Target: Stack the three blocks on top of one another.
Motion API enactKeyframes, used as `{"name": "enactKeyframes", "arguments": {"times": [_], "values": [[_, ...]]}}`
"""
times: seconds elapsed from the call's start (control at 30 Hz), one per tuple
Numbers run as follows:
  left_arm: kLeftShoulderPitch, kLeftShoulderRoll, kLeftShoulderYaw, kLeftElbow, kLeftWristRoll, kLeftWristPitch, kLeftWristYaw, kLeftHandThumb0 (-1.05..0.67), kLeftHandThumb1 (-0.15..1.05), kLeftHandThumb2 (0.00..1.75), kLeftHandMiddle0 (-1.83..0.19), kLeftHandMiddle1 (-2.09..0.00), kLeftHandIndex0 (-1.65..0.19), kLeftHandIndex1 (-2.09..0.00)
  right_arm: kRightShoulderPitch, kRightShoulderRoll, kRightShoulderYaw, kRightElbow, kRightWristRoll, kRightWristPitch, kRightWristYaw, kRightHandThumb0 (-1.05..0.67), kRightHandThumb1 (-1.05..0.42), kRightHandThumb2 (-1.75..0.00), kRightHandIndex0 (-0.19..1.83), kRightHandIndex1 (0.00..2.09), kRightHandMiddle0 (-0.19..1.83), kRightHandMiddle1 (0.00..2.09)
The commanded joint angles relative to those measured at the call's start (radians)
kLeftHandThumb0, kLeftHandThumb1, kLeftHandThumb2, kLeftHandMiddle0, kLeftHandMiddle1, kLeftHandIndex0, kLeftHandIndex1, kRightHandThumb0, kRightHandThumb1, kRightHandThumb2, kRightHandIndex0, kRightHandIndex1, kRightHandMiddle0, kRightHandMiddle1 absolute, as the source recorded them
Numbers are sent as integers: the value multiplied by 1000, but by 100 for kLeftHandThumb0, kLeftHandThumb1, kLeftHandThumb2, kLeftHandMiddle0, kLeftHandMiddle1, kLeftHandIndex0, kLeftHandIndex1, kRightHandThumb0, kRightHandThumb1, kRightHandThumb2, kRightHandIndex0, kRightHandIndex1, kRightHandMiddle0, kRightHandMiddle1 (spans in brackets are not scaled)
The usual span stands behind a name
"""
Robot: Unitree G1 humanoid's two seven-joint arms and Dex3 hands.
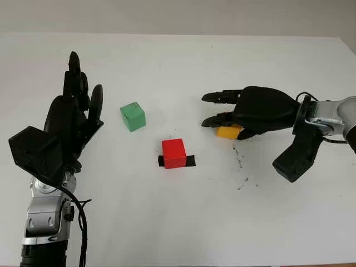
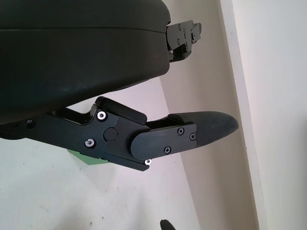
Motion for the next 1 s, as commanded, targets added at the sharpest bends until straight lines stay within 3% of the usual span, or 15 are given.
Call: {"name": "enactKeyframes", "arguments": {"times": [0.0, 0.03, 0.13, 0.23, 0.53, 0.73, 0.87, 0.97], "values": [[21, -2, 2, -21, -2, 3, 3, -67, 105, 59, 17, -6, 19, -3, -24, 6, 16, 13, -10, 13, -48, -25, -97, -7, 30, 10, 72, 24], [22, -2, 3, -21, -4, 2, 0, -67, 105, 59, 18, -5, 19, -3, -27, 7, 23, 16, -15, 17, -69, -26, -97, -6, 33, 9, 72, 34], [27, 1, 2, -25, -7, 6, -4, -66, 105, 60, 18, -5, 19, -2, -43, 9, 47, 23, -38, 36, -142, -28, -93, -5, 41, 9, 57, 97], [30, 2, 1, -23, -5, 1, -6, -67, 105, 59, 18, -5, 19, -1, -59, 13, 71, 35, -59, 54, -188, -29, -92, -5, 43, 8, 51, 119], [32, 0, 1, -22, -12, 0, -16, -67, 105, 59, 19, -5, 19, 0, -105, 6, 108, 54, -75, 94, -257, -31, -89, -5, 46, 8, 50, 122], [30, -6, -4, -19, -11, 0, -15, -66, 105, 58, 19, -5, 19, 0, -120, 3, 65, 54, -14, 102, -247, -34, -83, -5, 57, 9, 68, 95], [33, -10, -3, -25, -12, 4, -14, -66, 105, 58, 19, -5, 19, 0, -104, 33, -90, 103, 270, -53, 15, -34, -82, -6, 53, 5, 78, 79], [35, -6, -3, -28, -6, 3, -16, -65, 105, 59, 19, -4, 19, 0, -72, 78, -239, 112, 588, -120, 364, -30, -83, -5, 49, 4, 68, 102]]}}
